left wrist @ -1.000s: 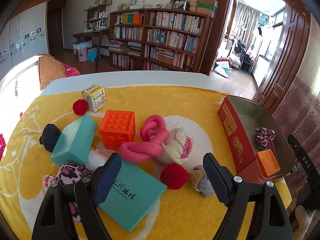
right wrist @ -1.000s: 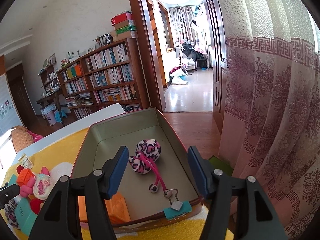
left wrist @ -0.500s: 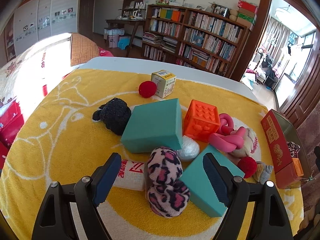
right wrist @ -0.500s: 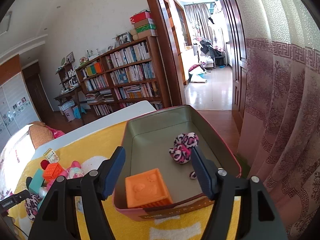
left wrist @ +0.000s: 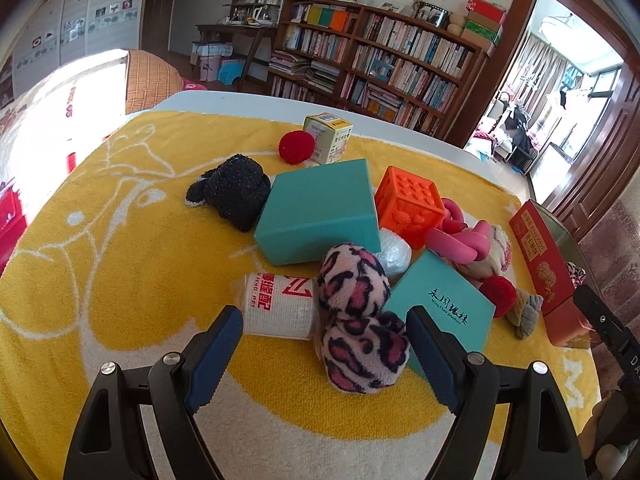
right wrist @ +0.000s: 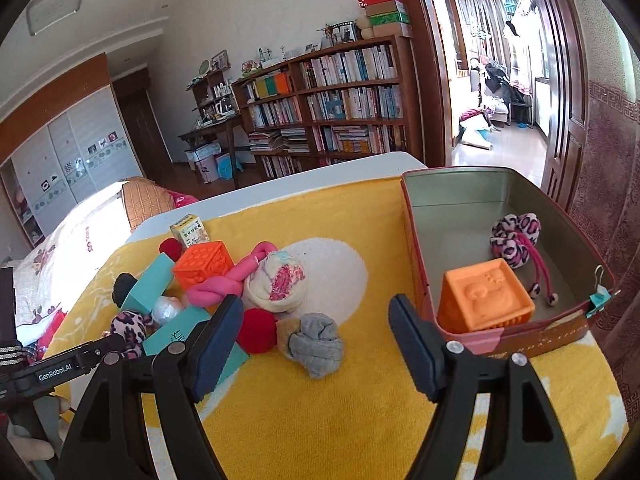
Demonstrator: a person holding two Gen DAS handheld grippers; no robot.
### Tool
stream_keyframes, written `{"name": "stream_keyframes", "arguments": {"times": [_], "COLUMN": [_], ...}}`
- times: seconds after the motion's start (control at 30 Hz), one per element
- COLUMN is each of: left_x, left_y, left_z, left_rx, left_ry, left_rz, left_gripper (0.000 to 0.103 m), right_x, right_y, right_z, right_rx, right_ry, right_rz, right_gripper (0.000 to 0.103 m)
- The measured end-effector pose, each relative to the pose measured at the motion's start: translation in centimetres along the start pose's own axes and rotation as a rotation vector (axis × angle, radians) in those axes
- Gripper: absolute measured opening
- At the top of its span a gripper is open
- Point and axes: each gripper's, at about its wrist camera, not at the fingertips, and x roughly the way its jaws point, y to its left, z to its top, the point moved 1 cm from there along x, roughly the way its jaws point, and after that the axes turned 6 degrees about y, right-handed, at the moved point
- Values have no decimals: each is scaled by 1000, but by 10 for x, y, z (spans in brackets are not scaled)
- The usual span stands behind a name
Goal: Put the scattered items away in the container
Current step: 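Grasp the grey sock with the right tool while the left grasps the leopard plush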
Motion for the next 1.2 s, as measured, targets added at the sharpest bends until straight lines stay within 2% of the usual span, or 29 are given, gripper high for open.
{"name": "stream_keyframes", "arguments": {"times": [0.13,0.3,0.37,0.47,0.63,0.9,1.07,1.1,1.2], "left_x": [5,22,22,27,29,11,6,5,3], "left_y": [-6,-1,-1,2,3,9,16,16,14], "left_z": [-7,-12,-9,-2,3,6,8,8,9], "left_rx": [15,-39,-41,-72,-79,-38,-60,-57,-48], "left_ry": [19,86,78,98,78,-13,-33,-37,-49], "left_rz": [-36,-109,-100,-157,-168,-143,-168,-171,-171], "left_gripper": [85,85,71,52,42,39,39,39,39], "right_x": [5,12,15,21,26,38,47,49,58], "right_y": [4,3,0,-5,-10,-12,-2,0,5], "right_z": [-9,-13,-13,-15,-15,-16,-11,-11,-11], "right_rx": [7,13,30,51,75,100,72,64,42], "right_ry": [25,51,68,90,111,173,187,187,219], "right_rz": [4,1,7,20,25,11,-21,-30,-39], "right_gripper": [79,79,79,79,79,79,78,77,60]}}
